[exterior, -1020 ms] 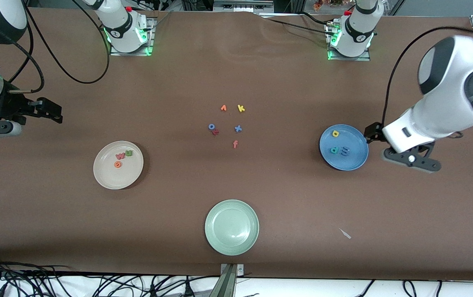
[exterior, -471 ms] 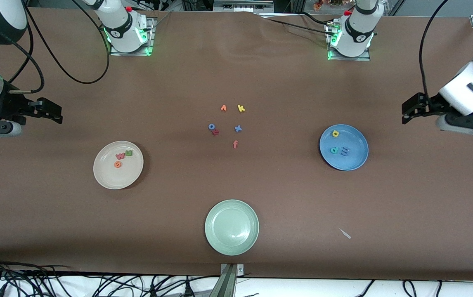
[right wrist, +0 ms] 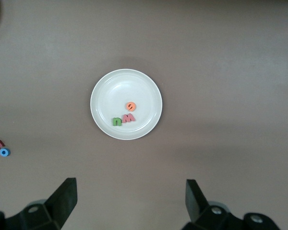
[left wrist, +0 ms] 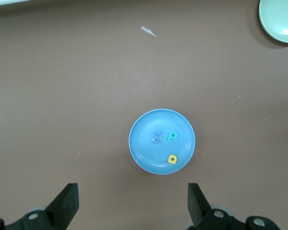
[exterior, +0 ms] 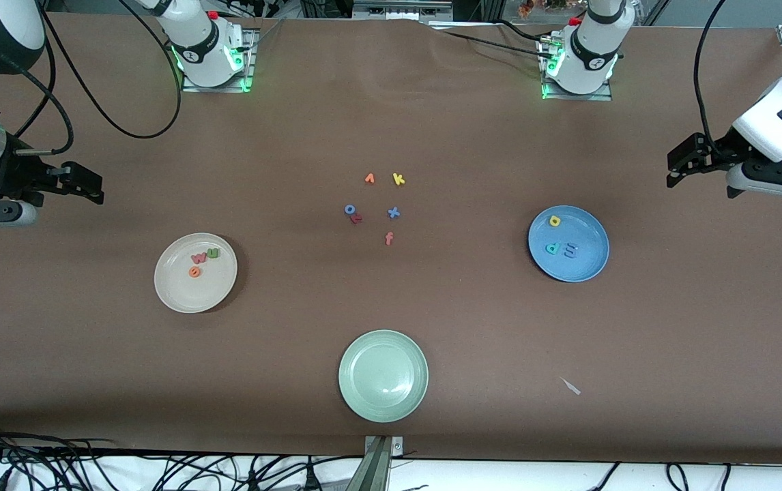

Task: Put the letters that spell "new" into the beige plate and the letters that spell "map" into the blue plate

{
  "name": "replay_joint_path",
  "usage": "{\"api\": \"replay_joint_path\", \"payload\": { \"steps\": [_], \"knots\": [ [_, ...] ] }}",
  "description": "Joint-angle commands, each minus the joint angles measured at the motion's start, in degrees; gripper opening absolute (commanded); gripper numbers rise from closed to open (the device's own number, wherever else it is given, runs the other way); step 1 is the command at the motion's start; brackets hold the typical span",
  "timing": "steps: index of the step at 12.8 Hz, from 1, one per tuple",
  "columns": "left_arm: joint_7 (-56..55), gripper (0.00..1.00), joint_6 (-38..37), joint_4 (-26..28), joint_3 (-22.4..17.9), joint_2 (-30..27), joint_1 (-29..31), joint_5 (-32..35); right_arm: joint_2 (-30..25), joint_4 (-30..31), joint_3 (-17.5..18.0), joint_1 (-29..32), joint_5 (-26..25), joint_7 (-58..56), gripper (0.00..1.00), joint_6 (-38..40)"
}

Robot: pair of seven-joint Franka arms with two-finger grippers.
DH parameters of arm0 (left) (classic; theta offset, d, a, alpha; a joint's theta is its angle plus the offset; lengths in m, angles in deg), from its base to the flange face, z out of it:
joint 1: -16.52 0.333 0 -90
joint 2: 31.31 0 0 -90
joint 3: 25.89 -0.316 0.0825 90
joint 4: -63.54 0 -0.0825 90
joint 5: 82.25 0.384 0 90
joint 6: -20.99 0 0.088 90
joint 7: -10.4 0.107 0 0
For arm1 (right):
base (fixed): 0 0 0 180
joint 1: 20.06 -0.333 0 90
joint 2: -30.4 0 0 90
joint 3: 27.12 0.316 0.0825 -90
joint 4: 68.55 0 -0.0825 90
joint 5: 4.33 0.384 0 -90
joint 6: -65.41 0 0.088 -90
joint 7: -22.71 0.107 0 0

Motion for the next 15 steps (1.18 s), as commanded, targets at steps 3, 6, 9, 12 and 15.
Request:
{"api": "replay_joint_path", "payload": {
  "steps": [3, 6, 9, 12, 15],
  "knots": [
    [0.48, 1.0, -3.03, -1.42, -0.43, 0.93, -0.89, -0.5, 0.5, -1.47, 0.22, 0.21, 0.69, -0.51, 1.0, 1.37],
    [-0.58, 1.0, -3.12, -2.55, -0.51, 1.64, -0.98, -0.67, 0.5, -1.47, 0.39, 0.12, 0.77, -0.42, 1.0, 1.11],
    [-0.4, 1.0, -4.0, -3.35, -0.51, 2.52, -0.54, -0.59, 0.5, -1.47, 0.39, 0.21, 1.65, -0.34, 1.0, 0.94],
    [-0.4, 1.0, -4.97, -3.62, -0.34, 3.66, -0.98, -0.41, 0.5, -1.47, 0.39, 0.21, 1.65, -0.42, 1.0, 0.85],
    [-0.49, 1.0, -5.06, -3.79, -0.43, 3.58, -0.54, -0.41, 0.59, -1.47, 0.31, 0.3, 2.44, -0.42, 1.0, 0.76]
  ]
}}
